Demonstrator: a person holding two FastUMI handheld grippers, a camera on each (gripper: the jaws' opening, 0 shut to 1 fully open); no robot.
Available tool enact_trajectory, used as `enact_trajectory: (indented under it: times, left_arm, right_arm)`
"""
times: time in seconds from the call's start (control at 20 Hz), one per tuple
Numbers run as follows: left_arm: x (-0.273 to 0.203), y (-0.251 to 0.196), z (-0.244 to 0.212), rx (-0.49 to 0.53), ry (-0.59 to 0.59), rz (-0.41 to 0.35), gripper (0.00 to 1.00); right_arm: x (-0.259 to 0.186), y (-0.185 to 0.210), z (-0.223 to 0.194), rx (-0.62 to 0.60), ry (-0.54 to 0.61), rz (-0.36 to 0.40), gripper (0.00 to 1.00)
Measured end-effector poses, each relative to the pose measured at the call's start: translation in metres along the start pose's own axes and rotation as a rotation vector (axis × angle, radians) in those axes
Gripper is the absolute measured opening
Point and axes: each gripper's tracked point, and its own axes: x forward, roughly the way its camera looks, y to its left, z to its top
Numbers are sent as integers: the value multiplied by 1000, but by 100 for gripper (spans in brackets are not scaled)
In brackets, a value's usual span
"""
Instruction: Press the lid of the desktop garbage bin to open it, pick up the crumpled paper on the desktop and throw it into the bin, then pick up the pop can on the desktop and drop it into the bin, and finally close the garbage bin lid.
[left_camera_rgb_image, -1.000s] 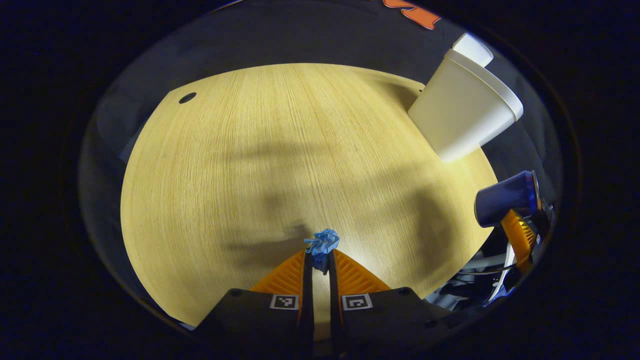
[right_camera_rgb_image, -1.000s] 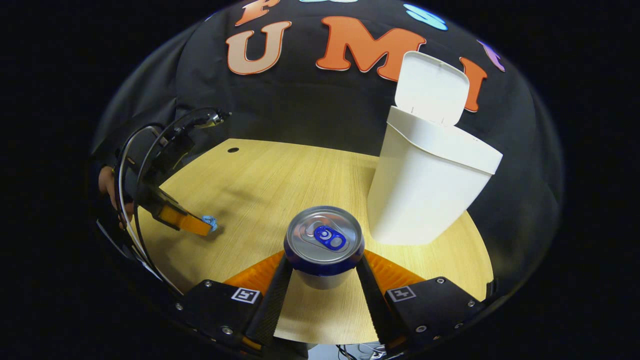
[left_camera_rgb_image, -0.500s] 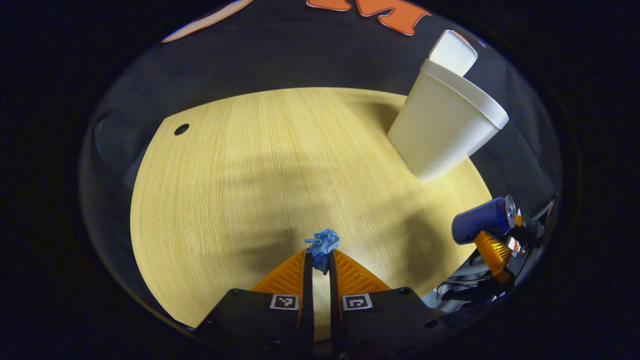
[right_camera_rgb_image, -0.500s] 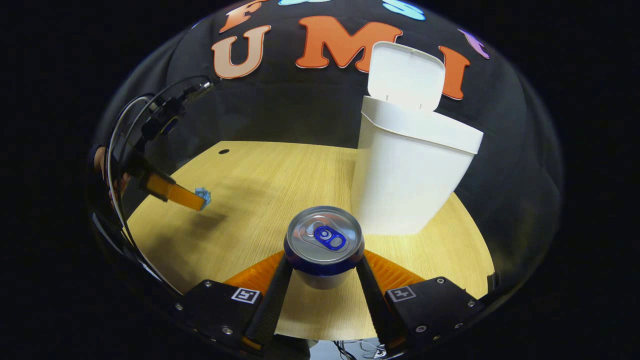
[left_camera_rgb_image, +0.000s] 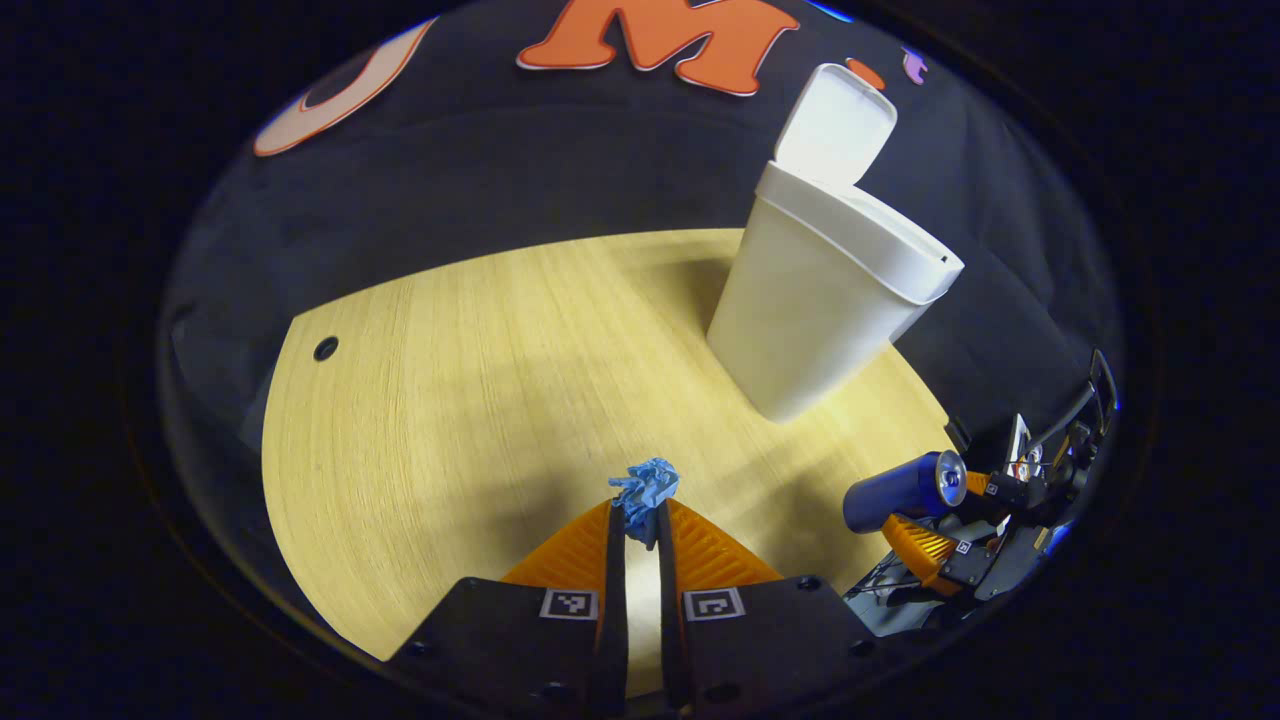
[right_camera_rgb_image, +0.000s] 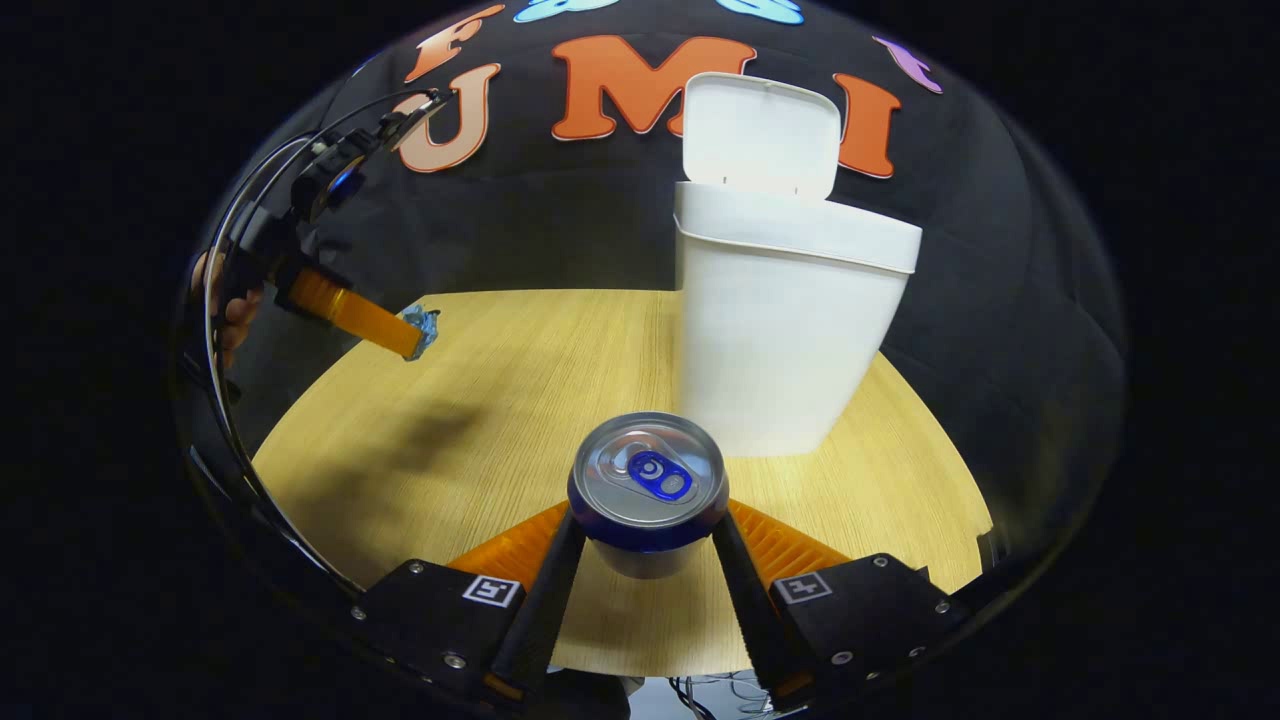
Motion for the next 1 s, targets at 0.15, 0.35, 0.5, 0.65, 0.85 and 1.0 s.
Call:
enact_trajectory:
  times: [0.15, 0.35, 0.5, 0.65, 0.85, 1.0]
  left_arm:
    - [0, -21, 36, 62, -59, -23, 17]
    - [5, -60, 79, 150, -144, -64, 17]
    - [5, -76, 111, 204, -239, -53, 17]
    - [-1, -99, 148, 225, -335, -76, 17]
    - [-4, -123, 188, 227, -438, -109, 17]
    - [3, -141, 209, 241, -485, -134, 17]
  right_arm:
    - [1, 0, 0, 31, 1, -9, 77]
    - [1, -1, 2, 61, 4, -33, 77]
    - [-2, -2, 4, 96, 4, -58, 72]
    - [-6, -4, 7, 130, 4, -87, 77]
    - [2, -8, 6, 167, 16, -119, 72]
    - [2, -11, 6, 185, 20, -141, 77]
